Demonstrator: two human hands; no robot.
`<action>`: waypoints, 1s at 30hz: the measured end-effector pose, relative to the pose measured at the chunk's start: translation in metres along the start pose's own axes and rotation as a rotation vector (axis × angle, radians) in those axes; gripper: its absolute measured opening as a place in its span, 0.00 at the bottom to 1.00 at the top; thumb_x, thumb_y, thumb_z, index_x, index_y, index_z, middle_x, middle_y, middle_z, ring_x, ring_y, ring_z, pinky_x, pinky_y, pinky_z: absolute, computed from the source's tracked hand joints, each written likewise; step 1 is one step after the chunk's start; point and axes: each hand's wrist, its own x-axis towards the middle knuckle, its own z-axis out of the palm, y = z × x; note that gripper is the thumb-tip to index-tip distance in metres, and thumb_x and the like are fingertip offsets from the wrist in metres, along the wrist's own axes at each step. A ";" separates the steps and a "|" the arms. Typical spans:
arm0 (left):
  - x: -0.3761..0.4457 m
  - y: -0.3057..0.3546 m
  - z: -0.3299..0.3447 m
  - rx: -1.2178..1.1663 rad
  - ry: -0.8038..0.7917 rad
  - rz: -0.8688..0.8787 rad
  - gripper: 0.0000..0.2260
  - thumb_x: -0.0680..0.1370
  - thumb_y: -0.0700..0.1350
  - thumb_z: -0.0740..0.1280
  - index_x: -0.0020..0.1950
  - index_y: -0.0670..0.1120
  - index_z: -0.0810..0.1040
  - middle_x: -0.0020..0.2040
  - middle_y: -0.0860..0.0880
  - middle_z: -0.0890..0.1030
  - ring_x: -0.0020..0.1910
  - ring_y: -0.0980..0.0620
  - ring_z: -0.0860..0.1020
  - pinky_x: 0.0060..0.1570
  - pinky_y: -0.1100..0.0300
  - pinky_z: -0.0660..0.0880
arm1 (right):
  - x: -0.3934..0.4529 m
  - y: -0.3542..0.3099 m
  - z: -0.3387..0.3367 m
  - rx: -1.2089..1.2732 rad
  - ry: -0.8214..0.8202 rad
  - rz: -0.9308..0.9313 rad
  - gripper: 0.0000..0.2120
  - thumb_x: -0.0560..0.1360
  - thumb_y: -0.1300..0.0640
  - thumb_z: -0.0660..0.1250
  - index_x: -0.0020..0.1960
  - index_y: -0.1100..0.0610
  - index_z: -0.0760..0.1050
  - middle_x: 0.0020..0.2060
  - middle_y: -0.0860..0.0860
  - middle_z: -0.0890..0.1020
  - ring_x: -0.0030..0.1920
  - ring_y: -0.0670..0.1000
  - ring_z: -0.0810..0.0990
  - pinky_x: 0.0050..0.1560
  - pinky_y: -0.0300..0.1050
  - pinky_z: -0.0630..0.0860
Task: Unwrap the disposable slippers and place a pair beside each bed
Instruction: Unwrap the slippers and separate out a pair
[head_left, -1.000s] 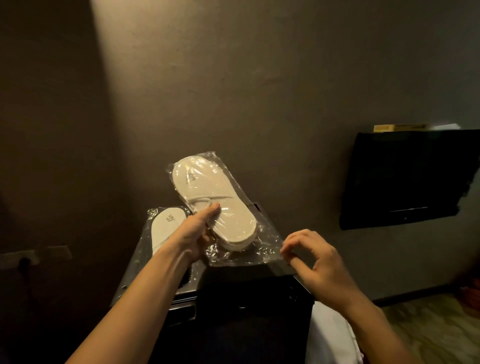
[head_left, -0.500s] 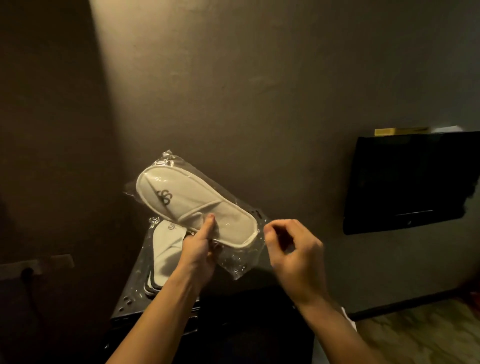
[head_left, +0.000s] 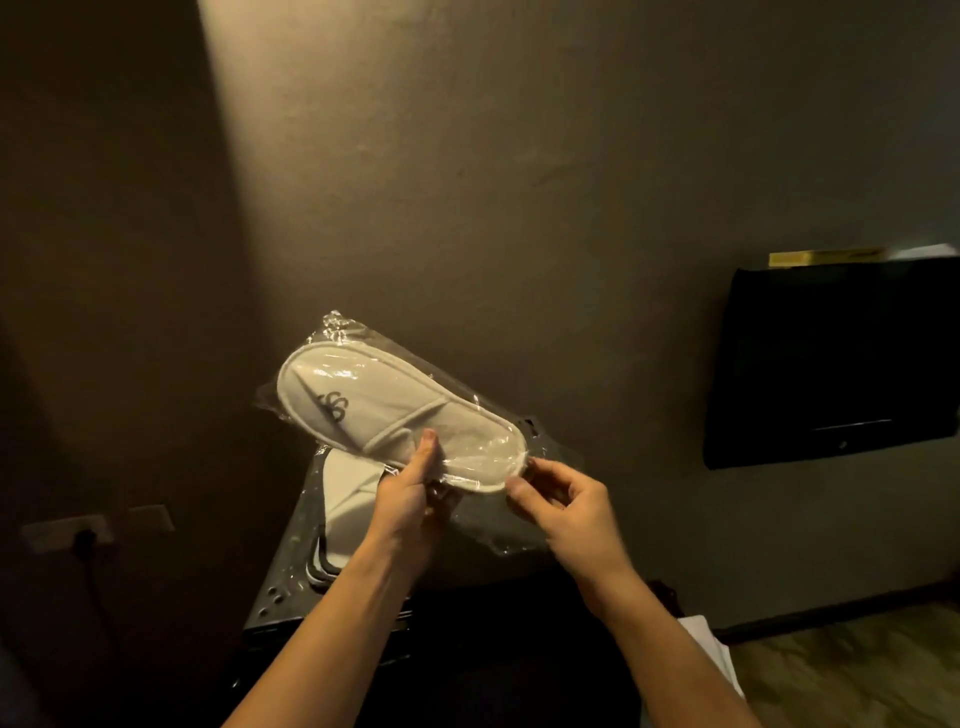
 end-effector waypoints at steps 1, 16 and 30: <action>-0.002 -0.003 0.001 0.014 -0.010 -0.024 0.14 0.78 0.48 0.70 0.52 0.37 0.83 0.43 0.39 0.87 0.38 0.45 0.87 0.39 0.53 0.84 | 0.002 -0.002 0.000 0.088 -0.034 0.054 0.18 0.73 0.56 0.77 0.61 0.57 0.82 0.52 0.53 0.88 0.53 0.50 0.87 0.54 0.49 0.84; 0.020 -0.003 0.002 -0.134 0.089 0.039 0.14 0.69 0.41 0.77 0.52 0.39 0.83 0.46 0.44 0.85 0.47 0.46 0.83 0.44 0.45 0.85 | -0.001 0.005 -0.047 0.332 0.005 0.169 0.12 0.76 0.64 0.72 0.59 0.62 0.82 0.50 0.59 0.88 0.51 0.59 0.88 0.46 0.50 0.86; 0.062 0.015 -0.008 -0.187 0.122 0.122 0.10 0.75 0.34 0.73 0.52 0.47 0.80 0.54 0.43 0.85 0.41 0.51 0.85 0.38 0.56 0.84 | -0.009 0.002 -0.102 0.329 0.130 0.174 0.11 0.77 0.63 0.71 0.58 0.62 0.82 0.49 0.59 0.88 0.47 0.55 0.88 0.39 0.44 0.84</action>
